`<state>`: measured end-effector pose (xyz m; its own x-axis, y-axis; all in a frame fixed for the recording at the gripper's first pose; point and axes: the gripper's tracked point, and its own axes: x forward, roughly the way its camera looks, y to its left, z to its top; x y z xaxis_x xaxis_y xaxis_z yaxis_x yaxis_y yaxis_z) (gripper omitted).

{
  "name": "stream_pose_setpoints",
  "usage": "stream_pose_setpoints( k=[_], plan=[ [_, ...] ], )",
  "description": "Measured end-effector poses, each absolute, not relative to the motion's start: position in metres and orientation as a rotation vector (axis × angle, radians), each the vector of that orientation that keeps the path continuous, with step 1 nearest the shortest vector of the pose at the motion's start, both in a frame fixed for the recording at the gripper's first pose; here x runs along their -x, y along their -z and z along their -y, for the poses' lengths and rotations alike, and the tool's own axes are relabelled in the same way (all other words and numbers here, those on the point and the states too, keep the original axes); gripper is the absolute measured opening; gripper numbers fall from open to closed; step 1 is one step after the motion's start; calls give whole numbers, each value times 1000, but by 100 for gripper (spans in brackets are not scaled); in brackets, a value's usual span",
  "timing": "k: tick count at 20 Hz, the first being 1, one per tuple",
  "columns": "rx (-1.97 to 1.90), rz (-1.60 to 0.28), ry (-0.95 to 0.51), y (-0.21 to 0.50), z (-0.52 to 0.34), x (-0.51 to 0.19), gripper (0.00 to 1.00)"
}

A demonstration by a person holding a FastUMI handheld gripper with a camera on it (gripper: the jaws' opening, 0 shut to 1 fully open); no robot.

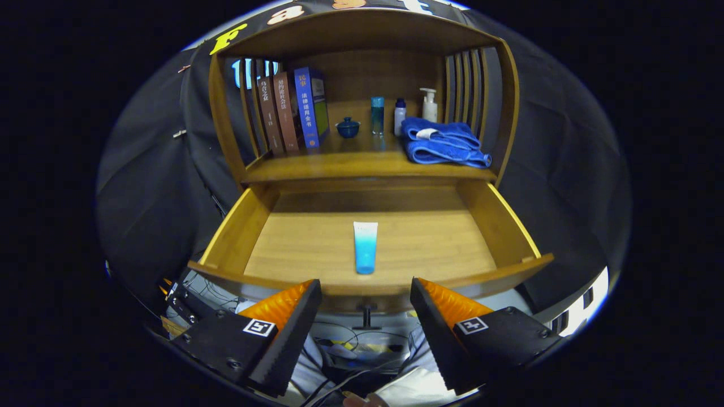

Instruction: Pull open the drawer, take out the items inside it, and place them on the countertop above the cabinet.

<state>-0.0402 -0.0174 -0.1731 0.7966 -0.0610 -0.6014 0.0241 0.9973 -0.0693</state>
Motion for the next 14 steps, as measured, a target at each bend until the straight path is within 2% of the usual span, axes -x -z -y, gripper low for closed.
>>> stream_pose_setpoints(
  k=[9,14],
  plan=[
    [49,-935,44,235,19,-58,100],
    [53,-1096,87,278,29,-79,100]
  ],
)
